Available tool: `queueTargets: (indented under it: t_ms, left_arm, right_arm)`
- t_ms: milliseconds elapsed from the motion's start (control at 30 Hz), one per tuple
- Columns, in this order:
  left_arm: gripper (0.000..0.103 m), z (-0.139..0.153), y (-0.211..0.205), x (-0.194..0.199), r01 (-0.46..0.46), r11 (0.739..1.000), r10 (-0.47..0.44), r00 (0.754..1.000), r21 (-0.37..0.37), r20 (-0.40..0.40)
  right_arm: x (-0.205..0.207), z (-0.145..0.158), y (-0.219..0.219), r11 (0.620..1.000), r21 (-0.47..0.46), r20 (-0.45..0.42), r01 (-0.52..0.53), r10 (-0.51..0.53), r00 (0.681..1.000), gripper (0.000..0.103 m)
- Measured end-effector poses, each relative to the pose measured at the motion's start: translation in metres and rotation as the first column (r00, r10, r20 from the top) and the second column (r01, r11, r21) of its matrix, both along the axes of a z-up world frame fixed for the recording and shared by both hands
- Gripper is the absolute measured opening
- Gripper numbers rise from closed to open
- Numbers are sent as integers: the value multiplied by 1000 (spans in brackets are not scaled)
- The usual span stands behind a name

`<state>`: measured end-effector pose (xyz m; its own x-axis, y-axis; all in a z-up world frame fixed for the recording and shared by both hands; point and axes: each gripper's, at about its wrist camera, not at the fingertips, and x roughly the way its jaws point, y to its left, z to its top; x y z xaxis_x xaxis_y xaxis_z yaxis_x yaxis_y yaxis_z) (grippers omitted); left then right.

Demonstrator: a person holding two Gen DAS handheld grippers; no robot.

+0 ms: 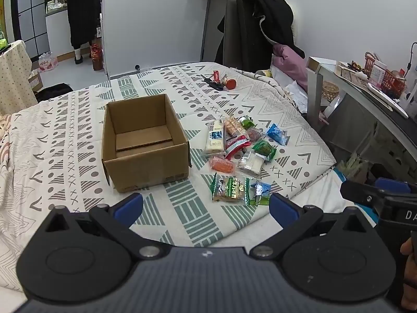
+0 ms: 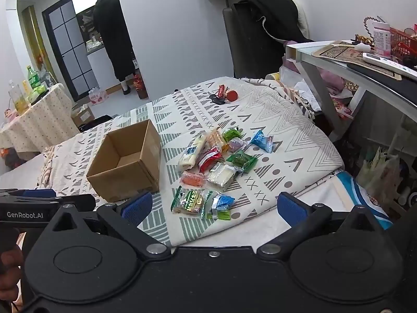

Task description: Organize snacks

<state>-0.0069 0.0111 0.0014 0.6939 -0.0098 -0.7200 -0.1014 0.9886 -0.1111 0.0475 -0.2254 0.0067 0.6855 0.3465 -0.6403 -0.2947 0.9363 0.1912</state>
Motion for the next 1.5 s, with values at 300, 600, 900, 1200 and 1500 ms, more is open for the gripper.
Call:
queueTargets:
  t_ms: [300, 600, 900, 1200, 1500]
  left_arm:
    - [102, 2, 0, 1, -7, 1000, 7, 1000, 5, -8]
    - [102, 4, 2, 0, -8, 1000, 8, 1000, 2, -7]
    - [102, 7, 3, -4, -18, 1000, 18, 1000, 1, -4]
    - [102, 7, 2, -6, -15, 1000, 15, 1000, 3, -2]
    - [102, 5, 1, -7, -15, 1000, 15, 1000, 0, -8]
  right_arm:
    - [-3, -1, 1, 1000, 4, 10, -6, 6, 1000, 103]
    - [-5, 1, 2, 1000, 3, 15, -14, 14, 1000, 103]
    - [-4, 2, 3, 1000, -3, 16, -14, 14, 1000, 103]
    - [-7, 3, 4, 1000, -8, 19, -17, 17, 1000, 103]
    - [-6, 4, 5, 1000, -12, 20, -23, 23, 1000, 103]
